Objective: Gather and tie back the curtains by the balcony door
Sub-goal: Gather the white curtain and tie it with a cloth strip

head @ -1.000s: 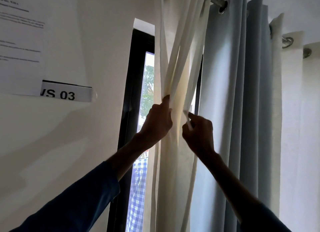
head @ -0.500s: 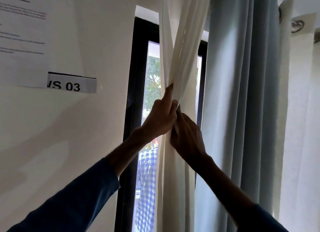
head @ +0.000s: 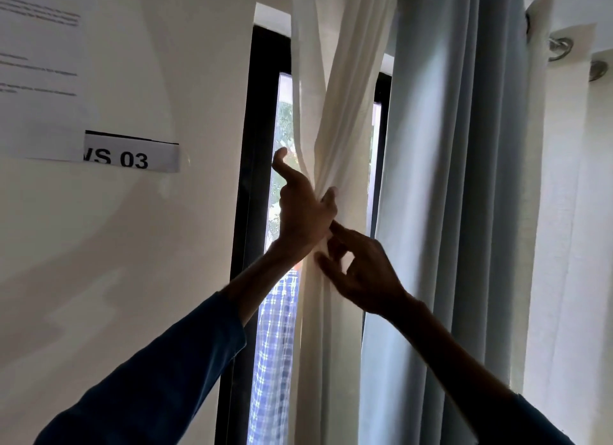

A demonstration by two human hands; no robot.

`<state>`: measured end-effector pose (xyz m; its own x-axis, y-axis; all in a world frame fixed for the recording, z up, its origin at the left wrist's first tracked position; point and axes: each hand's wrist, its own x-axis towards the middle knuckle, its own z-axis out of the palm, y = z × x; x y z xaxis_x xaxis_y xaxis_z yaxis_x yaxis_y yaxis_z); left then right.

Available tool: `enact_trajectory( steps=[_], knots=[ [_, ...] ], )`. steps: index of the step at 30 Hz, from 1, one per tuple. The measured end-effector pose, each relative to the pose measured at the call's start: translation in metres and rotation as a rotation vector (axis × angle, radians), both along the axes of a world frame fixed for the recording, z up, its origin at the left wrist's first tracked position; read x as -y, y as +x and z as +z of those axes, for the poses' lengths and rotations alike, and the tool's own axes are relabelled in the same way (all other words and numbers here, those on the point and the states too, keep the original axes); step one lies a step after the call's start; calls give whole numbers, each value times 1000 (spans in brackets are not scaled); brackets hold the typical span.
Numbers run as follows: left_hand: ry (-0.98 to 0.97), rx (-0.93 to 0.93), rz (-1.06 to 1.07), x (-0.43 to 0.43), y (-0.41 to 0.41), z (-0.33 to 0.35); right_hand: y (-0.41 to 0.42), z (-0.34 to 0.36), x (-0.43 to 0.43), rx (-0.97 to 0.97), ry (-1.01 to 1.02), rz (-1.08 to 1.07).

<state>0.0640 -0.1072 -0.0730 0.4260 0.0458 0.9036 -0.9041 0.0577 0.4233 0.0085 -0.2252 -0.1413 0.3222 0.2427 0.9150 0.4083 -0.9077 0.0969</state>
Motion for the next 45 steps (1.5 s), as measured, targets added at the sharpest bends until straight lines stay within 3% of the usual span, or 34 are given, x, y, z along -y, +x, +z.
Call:
enact_trajectory(
  steps=[3,7,10,14,18,21,28,35,45],
  knots=[
    [115,-70,4,-1,5,4,-4,7,14,65,218,80],
    [256,-92,124,-5,19,6,8,19,38,178,401,-111],
    [306,-77,90,-11,13,7,18,31,52,-80,646,-36],
    [360,-68,41,-17,13,12,30,42,58,-473,900,299],
    [376,-87,-125,-21,14,12,33,40,50,-707,843,698],
    [374,-102,-185,-24,19,13,36,37,43,-726,917,790],
    [446,24,-95,-23,21,7,41,26,41,-655,1006,698],
    [471,25,-88,-20,18,-2,33,25,42,-649,999,642],
    [592,117,319,-15,14,-77,34,-53,33,-558,1044,213]
  ],
)
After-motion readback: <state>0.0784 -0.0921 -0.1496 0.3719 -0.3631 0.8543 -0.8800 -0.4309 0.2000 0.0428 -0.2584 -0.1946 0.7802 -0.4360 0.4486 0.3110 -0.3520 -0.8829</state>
